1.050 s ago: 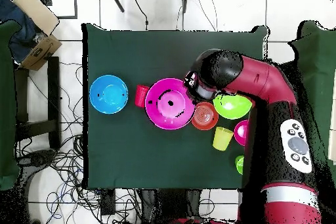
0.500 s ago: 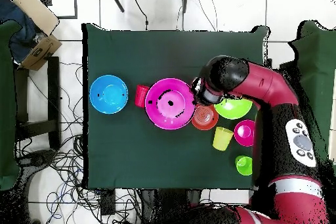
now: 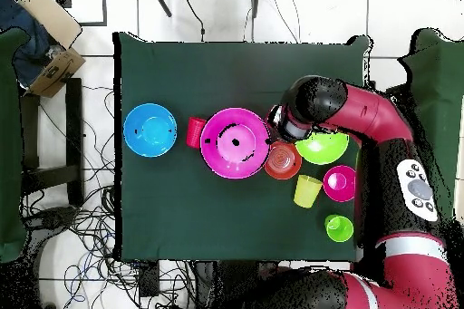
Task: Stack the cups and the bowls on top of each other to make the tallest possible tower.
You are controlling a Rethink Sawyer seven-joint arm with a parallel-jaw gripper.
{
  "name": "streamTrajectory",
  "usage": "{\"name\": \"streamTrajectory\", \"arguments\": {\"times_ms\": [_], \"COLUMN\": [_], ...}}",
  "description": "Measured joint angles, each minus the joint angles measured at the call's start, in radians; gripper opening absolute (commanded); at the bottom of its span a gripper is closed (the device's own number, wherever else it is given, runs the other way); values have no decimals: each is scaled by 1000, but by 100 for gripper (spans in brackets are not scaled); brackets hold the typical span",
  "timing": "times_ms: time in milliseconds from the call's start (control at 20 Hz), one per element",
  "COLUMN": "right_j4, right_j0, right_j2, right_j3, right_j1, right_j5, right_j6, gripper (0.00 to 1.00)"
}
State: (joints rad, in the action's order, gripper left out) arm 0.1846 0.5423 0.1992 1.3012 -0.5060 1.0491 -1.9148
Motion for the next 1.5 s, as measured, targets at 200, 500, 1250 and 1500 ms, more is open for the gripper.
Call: {"name": "streamTrajectory", "arguments": {"times_ms": [200, 500, 1250, 1500], "right_j4": [19, 22, 29, 35], "right_j0": [-8, -31, -70, -65], "right_j2": [7, 8, 12, 13], "right_j3": [-58, -149, -285, -284], "right_j1": [6, 13, 73, 75], "right_j5": [70, 192, 274, 257], "right_j6": [0, 0, 0, 0], "gripper": [100, 100, 100, 100]}}
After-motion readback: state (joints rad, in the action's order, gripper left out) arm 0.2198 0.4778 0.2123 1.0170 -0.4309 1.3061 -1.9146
